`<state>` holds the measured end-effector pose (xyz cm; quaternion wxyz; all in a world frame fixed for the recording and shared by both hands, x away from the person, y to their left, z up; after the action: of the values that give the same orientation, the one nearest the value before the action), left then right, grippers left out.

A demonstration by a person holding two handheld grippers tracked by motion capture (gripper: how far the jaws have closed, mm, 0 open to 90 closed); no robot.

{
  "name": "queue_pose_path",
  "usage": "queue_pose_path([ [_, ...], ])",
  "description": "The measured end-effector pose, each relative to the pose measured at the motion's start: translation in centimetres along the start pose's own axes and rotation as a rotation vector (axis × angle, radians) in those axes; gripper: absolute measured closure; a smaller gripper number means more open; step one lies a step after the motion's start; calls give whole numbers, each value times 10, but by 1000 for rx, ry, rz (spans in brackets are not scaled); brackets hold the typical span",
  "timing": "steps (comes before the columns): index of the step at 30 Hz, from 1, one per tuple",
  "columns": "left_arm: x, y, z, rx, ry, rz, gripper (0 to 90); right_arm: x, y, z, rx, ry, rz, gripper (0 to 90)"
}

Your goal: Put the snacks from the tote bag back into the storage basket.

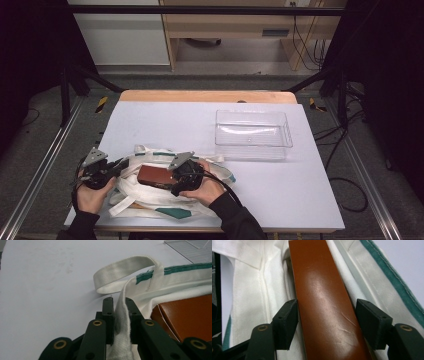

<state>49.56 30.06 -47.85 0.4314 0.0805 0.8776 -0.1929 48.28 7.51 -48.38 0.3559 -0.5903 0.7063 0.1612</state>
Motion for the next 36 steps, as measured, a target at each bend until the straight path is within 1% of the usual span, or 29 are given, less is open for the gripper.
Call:
queue_pose_path([
  [2, 0, 0, 0, -1, 1, 1, 807, -1, 0, 2, -8, 12, -6, 360],
  [3, 0, -1, 0, -1, 1, -2, 809, -1, 0, 4, -16, 27, -18, 363],
  [4, 0, -1, 0, -1, 1, -2, 810, -1, 0, 4, -16, 27, -18, 363],
  [5, 0, -1, 1, 1, 1, -4, 810, -2, -1, 6, -25, 45, -35, 365],
  [8, 0, -1, 1, 2, 2, -4, 811, -2, -1, 9, -31, 61, -46, 365],
  [9, 0, -2, 1, 2, 2, -4, 811, -3, 0, 12, -42, 75, -58, 370],
  [12, 0, -1, 0, 0, 2, -1, 811, -3, -1, 16, -55, 83, -57, 377],
  [15, 0, -1, 1, 3, 3, -5, 811, -2, -2, 16, -71, 76, -56, 387],
  [18, 0, -2, 1, 3, 2, -7, 811, -3, -2, 17, -71, 78, -62, 392],
  [19, 0, -2, 0, 4, -1, -10, 811, -3, -1, 16, -71, 85, -72, 400],
  [20, 0, -2, 0, 4, -1, -10, 811, -3, -1, 16, -71, 85, -72, 400],
  [21, 0, -1, 0, 3, -1, -6, 810, -3, -1, 15, -73, 92, -88, 408],
  [22, 0, -1, 0, 6, -1, -8, 810, -3, -1, 15, -73, 92, -88, 408],
  [23, 0, -1, 0, 6, -3, -10, 808, -4, -1, 14, -74, 108, -95, 414],
  [26, 0, 0, -1, 5, -7, -11, 801, -6, -1, 13, -78, 120, -104, 418],
  [28, 0, 1, -1, 4, -8, -9, 796, -7, -2, 10, -81, 120, -110, 421],
  [30, -1, 1, -2, 4, -10, -10, 795, -10, -3, 4, -81, 98, -114, 422],
  [31, -1, 1, -2, 4, -10, -10, 795, -15, -4, -3, -78, 85, -111, 423],
  [33, -1, 1, -2, 3, -10, -8, 794, -20, -5, -12, -84, 68, -106, 425],
  [34, -1, 1, -2, 3, -10, -8, 795, -20, -5, -12, -84, 68, -106, 425],
  [35, 0, 1, -2, 2, -9, -7, 794, -24, -5, -21, -77, 56, -105, 427],
  [36, 0, 1, -2, 2, -9, -7, 793, -24, -5, -21, -77, 56, -105, 427],
])
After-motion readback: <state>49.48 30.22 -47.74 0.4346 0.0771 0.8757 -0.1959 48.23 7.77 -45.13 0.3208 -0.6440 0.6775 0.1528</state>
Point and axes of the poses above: each handheld gripper's, and its own axes: z roughly forward along the jaws, x roughly out of its underside, y roughly to its left, the point moved 6 cm from there along z, roughly forward along the jaws, and after that the axes turned 13 degrees about -z, right-handed, at the moved point
